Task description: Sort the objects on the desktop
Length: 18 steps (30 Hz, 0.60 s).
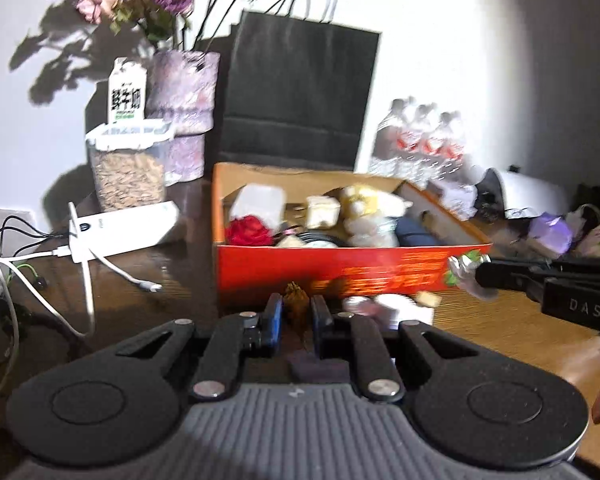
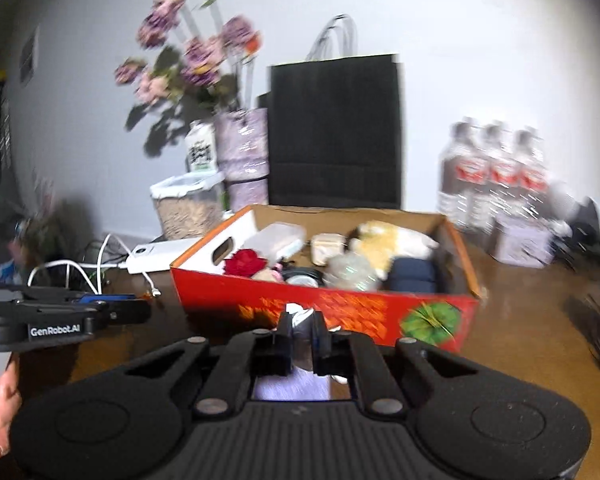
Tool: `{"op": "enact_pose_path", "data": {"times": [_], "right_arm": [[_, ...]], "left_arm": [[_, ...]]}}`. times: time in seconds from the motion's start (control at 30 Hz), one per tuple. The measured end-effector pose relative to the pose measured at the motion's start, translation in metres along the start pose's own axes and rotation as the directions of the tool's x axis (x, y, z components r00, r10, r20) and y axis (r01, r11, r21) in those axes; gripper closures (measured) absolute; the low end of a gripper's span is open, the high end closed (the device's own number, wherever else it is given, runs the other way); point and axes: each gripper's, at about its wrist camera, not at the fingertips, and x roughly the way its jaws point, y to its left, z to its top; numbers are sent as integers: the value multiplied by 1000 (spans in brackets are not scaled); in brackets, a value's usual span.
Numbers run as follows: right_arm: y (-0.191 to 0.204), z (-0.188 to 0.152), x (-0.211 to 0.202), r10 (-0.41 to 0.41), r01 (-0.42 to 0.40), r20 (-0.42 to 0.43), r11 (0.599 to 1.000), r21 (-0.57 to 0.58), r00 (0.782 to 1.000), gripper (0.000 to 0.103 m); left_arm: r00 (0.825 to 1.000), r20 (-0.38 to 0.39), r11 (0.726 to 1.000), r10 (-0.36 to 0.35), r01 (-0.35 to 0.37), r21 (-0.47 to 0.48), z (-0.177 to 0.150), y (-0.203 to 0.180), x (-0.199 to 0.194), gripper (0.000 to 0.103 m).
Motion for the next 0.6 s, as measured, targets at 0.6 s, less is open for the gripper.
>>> {"op": "enact_pose_path", "data": {"times": [0.6], "right_arm": [[-2,-82,-103,-19,21,-20,997,68,1000,95]], "left_arm": [[998,-32,996,-63,65,64,-60,-79,-81,87]]}}
